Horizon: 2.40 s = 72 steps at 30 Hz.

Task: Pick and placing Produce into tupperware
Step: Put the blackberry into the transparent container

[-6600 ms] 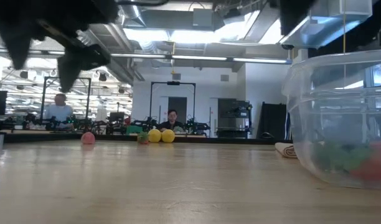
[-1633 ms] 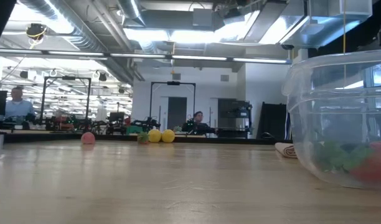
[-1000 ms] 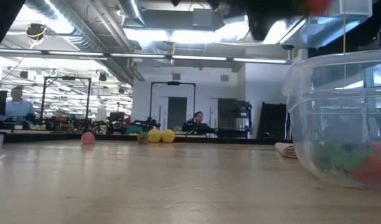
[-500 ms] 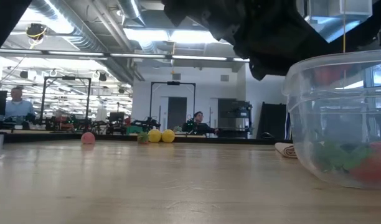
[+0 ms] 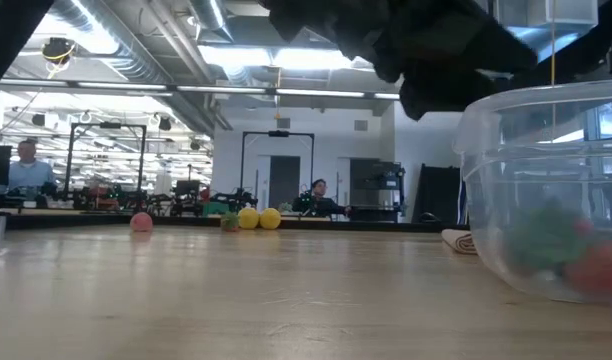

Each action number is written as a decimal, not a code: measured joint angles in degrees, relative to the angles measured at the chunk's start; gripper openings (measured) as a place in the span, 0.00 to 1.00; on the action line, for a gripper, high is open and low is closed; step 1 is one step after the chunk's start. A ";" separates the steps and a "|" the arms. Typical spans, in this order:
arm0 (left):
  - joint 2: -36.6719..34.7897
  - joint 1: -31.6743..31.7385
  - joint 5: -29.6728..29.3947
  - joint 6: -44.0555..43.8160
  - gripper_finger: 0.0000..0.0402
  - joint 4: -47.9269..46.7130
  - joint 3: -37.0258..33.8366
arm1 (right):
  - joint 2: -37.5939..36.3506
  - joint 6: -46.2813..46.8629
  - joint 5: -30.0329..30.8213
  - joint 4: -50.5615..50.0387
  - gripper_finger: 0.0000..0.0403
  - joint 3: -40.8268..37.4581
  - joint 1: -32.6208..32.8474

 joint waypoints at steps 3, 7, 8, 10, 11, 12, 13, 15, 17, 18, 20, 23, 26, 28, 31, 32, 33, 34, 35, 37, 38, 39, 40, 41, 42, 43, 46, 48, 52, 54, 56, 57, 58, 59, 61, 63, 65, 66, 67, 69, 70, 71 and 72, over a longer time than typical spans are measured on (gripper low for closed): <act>-0.93 0.46 -0.23 0.24 0.65 -1.25 -0.02 | -0.01 -0.89 0.00 -0.02 0.75 0.00 0.00; -5.49 0.63 -0.05 5.35 0.66 -6.62 -0.01 | -0.04 -1.01 0.02 -0.11 0.75 0.00 -0.01; -6.98 0.60 -0.07 6.82 0.66 -8.98 0.11 | -0.04 -1.02 0.02 -0.16 0.75 0.00 0.00; -9.55 0.19 -0.10 7.85 0.66 -13.99 0.09 | -0.04 -1.06 0.04 -0.24 0.75 0.00 0.00; -10.32 0.04 -0.20 7.87 0.66 -15.75 0.09 | -0.04 -1.06 0.04 -0.28 0.75 0.00 0.00; -11.15 -0.17 -0.57 7.71 0.66 -17.26 0.09 | -0.04 -1.06 0.04 -0.28 0.75 0.00 0.00; -12.33 -0.64 -1.31 7.49 0.66 -19.69 -0.03 | -0.04 -1.06 0.04 -0.28 0.75 -0.01 -0.01; -14.18 -1.18 -1.30 7.34 0.67 -22.75 -0.01 | -0.04 -1.06 0.07 -0.25 0.75 0.00 0.00; -15.23 -1.86 0.97 7.71 0.66 -26.49 0.14 | -0.02 -1.06 0.07 -0.23 0.75 0.00 0.00; -15.36 -2.27 3.30 7.76 0.66 -29.08 0.02 | -0.03 -1.06 0.06 -0.22 0.75 -0.01 0.00; -15.25 -3.42 7.42 8.37 0.65 -32.64 -0.02 | -0.04 -1.06 0.09 -0.19 0.75 0.00 0.00; -15.12 -5.98 7.67 10.73 0.64 -41.36 -0.02 | -0.04 -1.06 0.11 0.00 0.75 0.00 0.00; -14.21 -9.28 2.62 12.75 0.63 -49.15 -0.11 | -0.04 -1.25 0.18 0.00 0.75 0.00 0.00; -13.57 -11.77 -0.51 14.27 0.62 -50.92 -0.13 | -0.04 -1.27 0.48 0.00 0.75 -0.01 0.00; -13.09 -15.57 -2.56 17.12 0.62 -50.50 -0.63 | -0.04 -1.27 1.52 0.02 0.75 0.00 0.00; -12.85 -16.52 -2.39 17.38 0.62 -48.84 -1.19 | -0.03 -1.27 1.57 0.02 0.75 0.00 -0.01; -12.69 -17.19 -1.92 17.21 0.62 -47.10 -2.13 | 0.01 -1.27 1.60 0.04 0.75 0.00 0.00; -12.52 -17.84 -1.92 15.99 0.62 -46.00 -3.39 | 0.07 -1.27 1.60 0.05 0.75 0.00 -0.01; -12.44 -18.15 -1.51 13.80 0.62 -45.33 -4.92 | 0.17 -1.25 1.60 0.05 0.75 -0.02 0.00; -12.43 -18.45 0.72 8.21 0.62 -39.18 -8.34 | 0.40 -1.04 1.65 0.04 0.75 -0.01 0.15; -12.48 -18.50 1.78 5.25 0.62 -35.77 -10.10 | 0.49 -1.06 1.66 0.09 0.75 -0.02 0.33; -12.64 -18.67 2.15 2.42 0.62 -33.65 -11.68 | 0.67 -1.06 1.67 0.10 0.75 -0.02 0.47; -12.73 -18.89 2.18 0.09 0.62 -32.21 -13.00 | 0.79 -1.06 1.75 0.08 0.75 -0.02 0.55; -12.74 -19.10 1.94 -1.11 0.62 -30.44 -13.83 | 0.88 -1.06 1.73 0.07 0.75 -0.02 0.74; -12.74 -19.32 1.53 -1.57 0.62 -28.99 -14.30 | 1.01 -1.06 1.75 0.11 0.75 -0.02 1.01; -12.88 -19.55 1.17 -1.54 0.62 -28.41 -14.70 | 1.22 -1.06 1.75 0.13 0.75 -0.02 1.20; -12.92 -20.10 -0.02 -0.21 0.62 -28.11 -15.82 | 1.65 -1.06 1.70 0.17 0.75 -0.02 1.27; -12.93 -20.15 -0.29 0.10 0.62 -27.97 -16.71 | 1.92 -1.06 1.70 0.17 0.75 -0.02 1.27; -12.93 -20.10 -0.15 -2.38 0.62 -27.66 -20.05 | 2.56 -1.06 1.73 0.20 0.75 -0.02 1.27; -12.93 -20.18 0.44 -3.96 0.62 -27.12 -22.10 | 2.97 -1.08 1.72 0.22 0.75 -0.02 1.27; -12.93 -20.64 0.54 -5.01 0.62 -26.74 -23.84 | 3.32 -1.08 1.70 0.22 0.75 -0.02 1.27; -12.93 -21.01 0.58 -5.33 0.62 -26.62 -24.55 | 3.46 -1.08 1.70 0.22 0.75 -0.02 1.27; -12.93 -21.38 0.83 -5.77 0.62 -26.39 -25.13 | 3.63 -1.08 1.70 0.22 0.75 -0.02 1.27; -12.93 -21.75 0.81 -5.89 0.62 -26.27 -25.46 | 3.81 -1.08 1.71 0.21 0.75 -0.02 1.27; -13.00 -22.45 0.43 -6.17 0.62 -26.08 -25.74 | 4.00 -1.25 1.70 0.20 0.75 -0.02 1.27; -13.00 -22.96 0.75 -6.69 0.62 -25.81 -25.79 | 4.20 -1.25 1.70 0.17 0.75 -0.02 1.27; -13.00 -23.15 1.77 -7.82 0.62 -25.41 -25.83 | 4.31 -1.27 1.70 0.17 0.75 -0.02 1.27; -12.98 -23.26 1.77 -8.11 0.62 -25.41 -25.86 | 4.31 -1.27 1.68 0.18 0.75 -0.02 1.27; -12.98 -23.26 2.23 -8.74 0.62 -25.44 -25.86 | 4.31 -1.27 1.68 0.22 0.75 -0.02 1.27; -12.96 -23.24 3.47 -9.33 0.62 -25.41 -25.88 | 4.31 -1.23 1.68 0.22 0.75 -0.02 1.27; -12.94 -23.21 4.67 -9.44 0.62 -25.41 -25.88 | 4.31 -1.23 1.68 0.23 0.75 -0.02 1.27; -12.90 -23.25 5.28 -9.50 0.62 -25.41 -25.90 | 4.31 -1.23 1.66 0.25 0.75 -0.02 1.27; -12.89 -23.29 5.96 -9.71 0.62 -25.39 -25.90 | 4.31 -1.20 1.66 0.26 0.75 -0.02 1.27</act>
